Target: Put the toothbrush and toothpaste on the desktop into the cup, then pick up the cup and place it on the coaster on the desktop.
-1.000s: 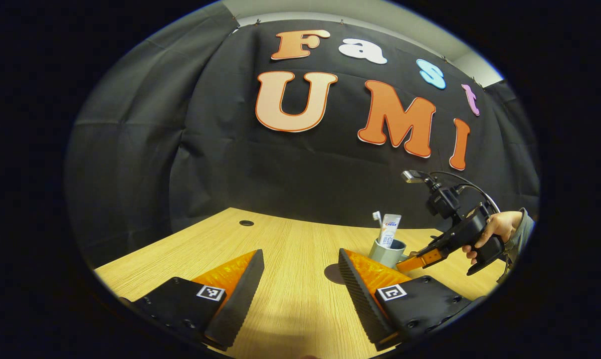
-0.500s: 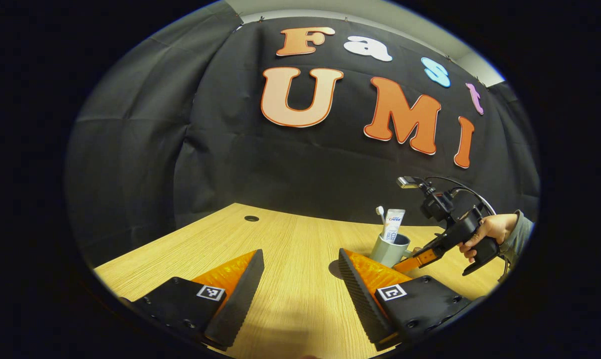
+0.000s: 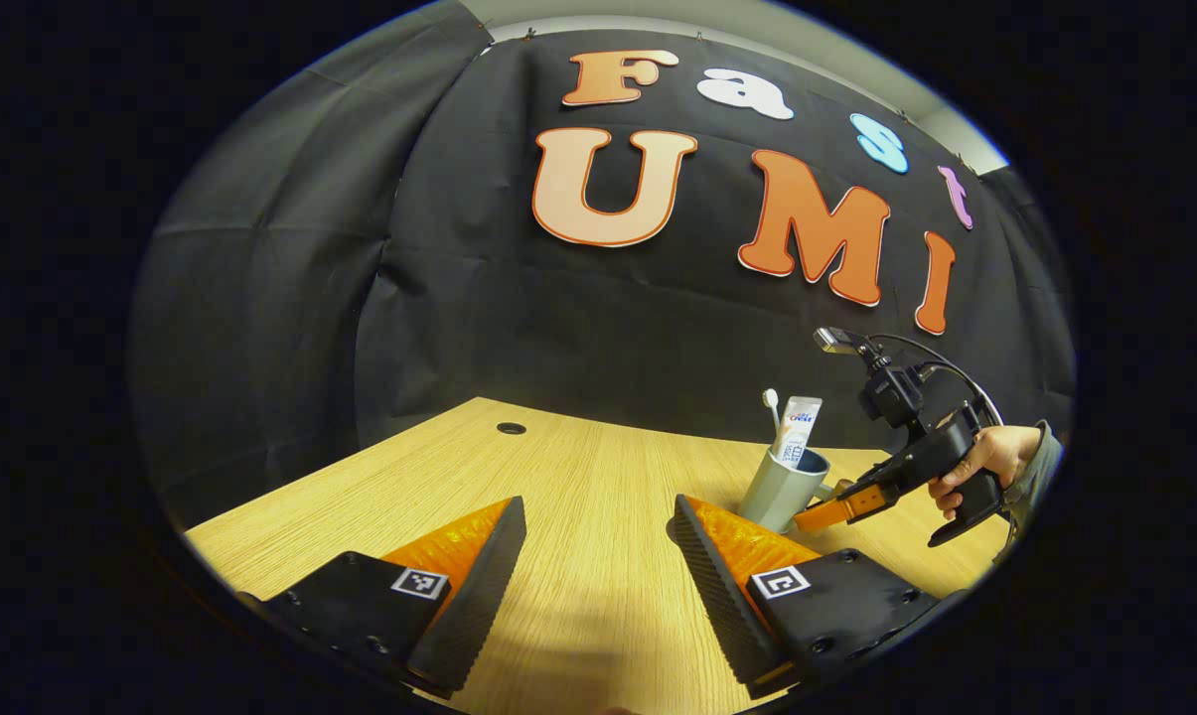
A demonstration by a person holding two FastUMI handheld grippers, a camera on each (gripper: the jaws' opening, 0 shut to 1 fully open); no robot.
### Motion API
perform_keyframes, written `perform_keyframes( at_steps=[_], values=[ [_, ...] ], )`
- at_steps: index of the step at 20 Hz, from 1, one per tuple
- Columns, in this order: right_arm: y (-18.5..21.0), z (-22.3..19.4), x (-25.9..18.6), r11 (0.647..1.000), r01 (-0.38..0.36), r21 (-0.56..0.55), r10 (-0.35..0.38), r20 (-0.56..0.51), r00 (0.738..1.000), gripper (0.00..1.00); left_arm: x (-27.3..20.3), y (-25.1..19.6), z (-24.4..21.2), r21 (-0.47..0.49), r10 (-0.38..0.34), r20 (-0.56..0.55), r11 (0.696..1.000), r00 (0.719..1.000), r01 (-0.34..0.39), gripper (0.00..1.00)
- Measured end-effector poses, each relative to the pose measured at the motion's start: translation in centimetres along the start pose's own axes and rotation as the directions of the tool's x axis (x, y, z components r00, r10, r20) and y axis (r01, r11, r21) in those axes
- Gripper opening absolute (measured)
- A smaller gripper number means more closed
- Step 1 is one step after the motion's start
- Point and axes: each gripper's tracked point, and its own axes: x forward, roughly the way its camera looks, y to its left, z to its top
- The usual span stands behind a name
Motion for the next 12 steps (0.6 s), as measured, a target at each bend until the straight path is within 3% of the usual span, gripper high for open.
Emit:
perform_keyframes(
  at_steps=[1,12],
  values=[
    [0.10,0.09,-0.11,1.000,-0.007,-0.005,0.007,0.002,1.000,0.20,-0.03,-0.10,0.05,0.002,0.000,0.000,1.000,1.000,0.000,0.95],
    [0.39,0.32,0.28,0.993,-0.077,-0.088,0.077,-0.003,0.997,0.20,-0.63,0.79,0.61,0.041,0.032,0.011,0.999,0.999,-0.032,0.95]
  ],
)
